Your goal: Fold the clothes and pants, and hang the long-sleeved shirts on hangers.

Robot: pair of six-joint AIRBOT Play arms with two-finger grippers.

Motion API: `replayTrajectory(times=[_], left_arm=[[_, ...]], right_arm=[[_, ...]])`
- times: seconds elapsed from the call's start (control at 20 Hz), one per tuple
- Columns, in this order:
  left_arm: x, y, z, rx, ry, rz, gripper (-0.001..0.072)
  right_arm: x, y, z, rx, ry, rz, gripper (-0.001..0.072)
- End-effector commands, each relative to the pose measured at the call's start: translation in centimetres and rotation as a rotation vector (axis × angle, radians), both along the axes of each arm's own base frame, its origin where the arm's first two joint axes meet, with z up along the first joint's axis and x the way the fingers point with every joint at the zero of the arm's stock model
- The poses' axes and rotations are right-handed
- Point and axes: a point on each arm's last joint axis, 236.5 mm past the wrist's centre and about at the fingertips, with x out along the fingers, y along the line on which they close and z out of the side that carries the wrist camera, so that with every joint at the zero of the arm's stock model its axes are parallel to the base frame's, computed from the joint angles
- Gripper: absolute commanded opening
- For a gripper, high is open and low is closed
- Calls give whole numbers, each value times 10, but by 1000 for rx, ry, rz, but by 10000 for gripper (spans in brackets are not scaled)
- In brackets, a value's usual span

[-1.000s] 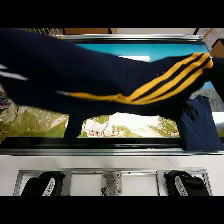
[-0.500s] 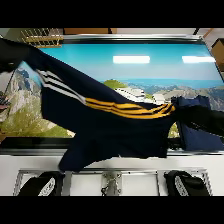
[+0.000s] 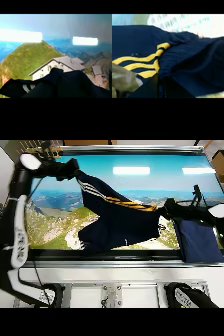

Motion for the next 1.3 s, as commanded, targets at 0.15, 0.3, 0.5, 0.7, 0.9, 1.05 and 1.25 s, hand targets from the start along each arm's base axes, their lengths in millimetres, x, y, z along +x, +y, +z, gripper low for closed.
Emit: replayTrajectory(times=[0.15,0.3,0.5,0.7,0.9,1.05,1.25], left_arm=[[34,13,4,-5,-54,33,669],[-13,58,5,79,1,-2,668],[-141,80,-77,145,322,-63,668],[-274,65,-172,141,603,-142,669],[-344,53,-217,181,636,-215,669],[-354,43,-227,219,565,-233,669],[-349,33,-237,268,502,-253,669]], right_arm=[[88,-49,29,-53,-329,-147,525],[70,-72,67,-149,-426,-120,433],[8,-58,65,-307,-389,84,433],[-28,-42,57,-308,-356,153,433],[-31,-40,59,-303,-360,150,433],[-31,-40,59,-301,-360,149,433],[-31,-40,59,-300,-360,150,432]])
